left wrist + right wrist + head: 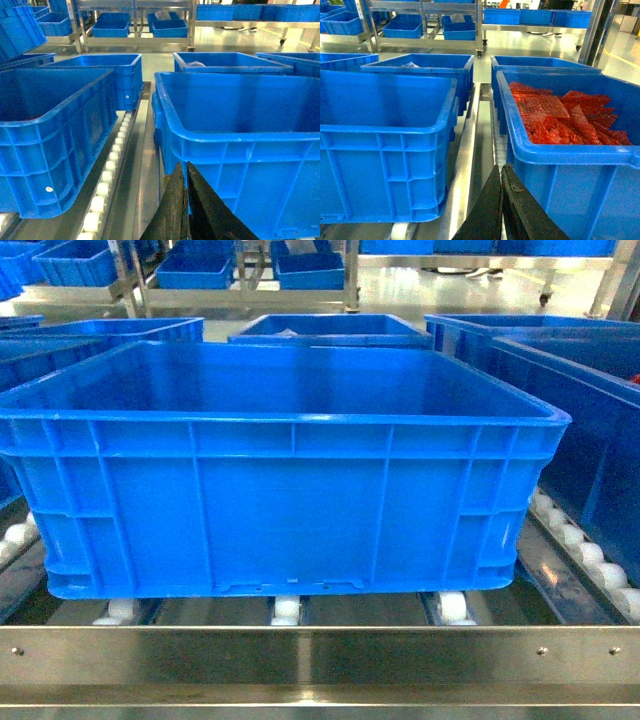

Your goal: Place box next to blue box on left shelf

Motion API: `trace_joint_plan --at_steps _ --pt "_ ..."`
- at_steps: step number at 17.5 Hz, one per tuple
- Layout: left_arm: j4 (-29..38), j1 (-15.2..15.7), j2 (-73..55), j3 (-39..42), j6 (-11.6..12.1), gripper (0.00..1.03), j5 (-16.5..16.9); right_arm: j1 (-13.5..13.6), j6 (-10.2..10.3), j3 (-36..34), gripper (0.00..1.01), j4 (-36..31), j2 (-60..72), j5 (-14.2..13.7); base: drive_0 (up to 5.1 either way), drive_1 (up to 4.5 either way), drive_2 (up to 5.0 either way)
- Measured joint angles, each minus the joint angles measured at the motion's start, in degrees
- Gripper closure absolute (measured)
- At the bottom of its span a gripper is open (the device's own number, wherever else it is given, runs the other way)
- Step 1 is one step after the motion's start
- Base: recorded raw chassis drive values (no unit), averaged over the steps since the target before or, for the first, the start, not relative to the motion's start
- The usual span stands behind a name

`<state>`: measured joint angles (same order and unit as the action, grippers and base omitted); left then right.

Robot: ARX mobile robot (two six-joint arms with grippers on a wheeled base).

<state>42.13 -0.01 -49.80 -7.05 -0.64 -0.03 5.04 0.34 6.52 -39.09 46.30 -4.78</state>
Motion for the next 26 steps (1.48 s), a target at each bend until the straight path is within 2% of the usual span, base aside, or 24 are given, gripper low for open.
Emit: trace_joint_plan --at_steps 1,2,5,6,7,14,25,26 --pt "-1.1 0.0 2.0 0.9 0.0 1.01 0.0 -3.1 0.0 -0.9 1.00 1.4 -2.1 3.5 0.0 0.00 0.0" --pt "-2.6 0.0 4.5 1.9 0.0 1.01 0.0 -5.3 0.0 -1.7 1.00 2.7 -4.6 4.1 0.0 0.00 0.0" --pt "-6.5 0.0 10.1 3.7 0.0 1.01 0.0 -5.1 0.0 -3.4 1.00 6.4 -9.8 4.8 0.0 0.00 0.0" --pt "-5.6 0.0 11.0 4.6 0.0 1.01 0.0 -5.0 0.0 -3.7 1.00 7.5 -11.4 4.8 0.0 0.00 0.0" --pt "-4.5 0.0 11.5 5.9 0.0 1.01 0.0 -5.0 0.0 -5.4 1.00 4.0 -11.6 4.8 0.0 0.00 0.0" --pt "-17.6 0.0 24.9 6.2 0.0 1.01 0.0 -5.0 0.0 -5.7 1.00 16.7 -23.6 4.8 0.0 0.00 0.0" --pt "-31.0 0.0 38.7 6.2 0.0 1.01 0.0 -5.0 0.0 -5.7 1.00 29.0 -36.2 4.8 0.0 0.00 0.0" --pt "-42.5 0.0 47.1 6.1 0.0 1.01 0.2 -5.0 0.0 -5.7 1.00 38.2 -46.0 4.8 0.0 0.00 0.0"
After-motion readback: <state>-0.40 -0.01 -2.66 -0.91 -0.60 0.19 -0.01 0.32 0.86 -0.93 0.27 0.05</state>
